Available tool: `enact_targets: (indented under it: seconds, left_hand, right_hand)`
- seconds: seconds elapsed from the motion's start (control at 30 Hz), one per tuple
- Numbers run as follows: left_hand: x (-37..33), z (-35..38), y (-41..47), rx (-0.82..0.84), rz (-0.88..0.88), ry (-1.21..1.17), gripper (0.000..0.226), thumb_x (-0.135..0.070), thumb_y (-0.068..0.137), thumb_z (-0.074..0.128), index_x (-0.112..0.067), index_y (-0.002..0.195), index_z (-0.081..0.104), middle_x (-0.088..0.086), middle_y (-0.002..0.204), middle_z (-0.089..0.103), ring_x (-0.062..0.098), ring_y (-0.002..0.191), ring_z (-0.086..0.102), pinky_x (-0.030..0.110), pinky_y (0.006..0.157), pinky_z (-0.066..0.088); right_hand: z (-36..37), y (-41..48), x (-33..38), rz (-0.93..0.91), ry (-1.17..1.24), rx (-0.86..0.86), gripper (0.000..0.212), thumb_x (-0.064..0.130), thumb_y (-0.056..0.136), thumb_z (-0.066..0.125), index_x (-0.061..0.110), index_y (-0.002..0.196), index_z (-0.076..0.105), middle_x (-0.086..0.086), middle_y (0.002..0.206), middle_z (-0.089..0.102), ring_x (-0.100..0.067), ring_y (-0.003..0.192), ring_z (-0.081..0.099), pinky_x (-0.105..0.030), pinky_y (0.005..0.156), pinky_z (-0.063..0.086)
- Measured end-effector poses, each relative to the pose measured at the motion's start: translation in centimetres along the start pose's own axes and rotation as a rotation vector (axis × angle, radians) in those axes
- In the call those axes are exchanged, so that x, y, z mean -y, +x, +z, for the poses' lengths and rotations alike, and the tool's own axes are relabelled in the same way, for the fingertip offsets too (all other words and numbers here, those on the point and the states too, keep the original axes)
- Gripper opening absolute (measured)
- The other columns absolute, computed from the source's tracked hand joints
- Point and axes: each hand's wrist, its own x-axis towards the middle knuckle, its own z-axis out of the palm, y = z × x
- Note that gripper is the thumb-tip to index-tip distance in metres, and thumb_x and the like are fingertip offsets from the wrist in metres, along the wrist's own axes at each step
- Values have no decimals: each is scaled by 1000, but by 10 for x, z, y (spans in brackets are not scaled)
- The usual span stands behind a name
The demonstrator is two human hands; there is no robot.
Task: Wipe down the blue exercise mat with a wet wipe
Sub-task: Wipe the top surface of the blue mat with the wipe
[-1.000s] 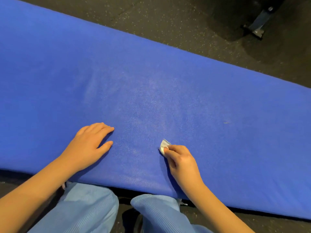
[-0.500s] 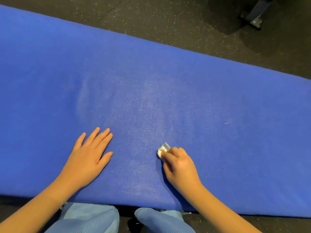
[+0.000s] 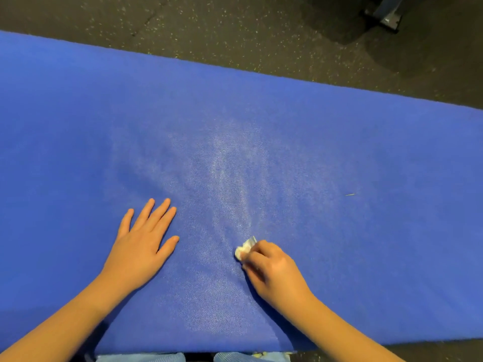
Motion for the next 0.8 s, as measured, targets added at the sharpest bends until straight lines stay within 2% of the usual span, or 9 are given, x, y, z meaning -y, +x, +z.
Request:
enact_targets:
  seconds: [0.1,0.23,0.33,0.47,0.53,0.7,0.73,0.8]
  left_hand:
    - [-1,1,-2,19,-9,21,70,-59,97,11,-19,148,35,-7,157,23,17,146,14,38,117,-3]
    - [1,2,1,55,-6,17,71,-59,97,9,-18,148,35,-6,157,22,17,146,12,38,117,-4]
    - [0,3,1,65,-2,11,73,-60,97,9,-16,147,38,-4,157,25,19,146,14,39,116,-1]
    - [0,3,4,58,4,2,74,-60,95,9,-16,148,37,-3,157,25,18,146,11,43,115,3]
    - [0,4,3,52,-5,-10,74,-60,93,12,-18,149,33,-6,158,20,16,147,7,44,117,3]
    - [-3,3,3,49,-21,-34,78,-61,88,5,-21,152,25,-9,159,11,14,147,0,45,119,-1]
    - [-3,2,4,52,-25,-36,80,-62,86,3,-21,152,23,-9,159,10,14,147,-1,45,119,-2]
    - [-3,0,5,67,-27,-36,83,-63,83,0,-22,153,21,-9,160,8,14,148,-3,44,118,-4]
  right_hand:
    - [-3,13,-20,70,-37,-51,29,34,92,51,13,84,68,-1,81,56,-20,69,57,-19,53,43]
    - [0,45,-45,311,-33,-235,21,20,91,62,3,79,65,-8,84,57,-29,71,59,-28,55,46]
    - [11,43,-24,250,-20,-174,24,21,92,56,2,79,64,-9,82,55,-31,67,56,-30,55,46]
    - [12,27,-4,105,45,-26,11,17,87,60,8,83,65,-6,86,56,-28,74,58,-27,58,47]
    - [9,31,-14,145,38,-46,11,17,86,63,10,79,66,-5,86,58,-27,77,59,-26,57,45]
    - [14,53,-34,370,-30,-309,26,17,91,64,3,69,63,-8,78,55,-32,71,57,-38,52,49]
    - [19,55,-27,342,-37,-306,27,18,92,60,2,71,63,-9,77,54,-33,70,57,-38,52,49]
    - [30,52,-7,198,-49,-189,29,22,94,52,2,77,65,-10,81,56,-33,71,59,-37,53,51]
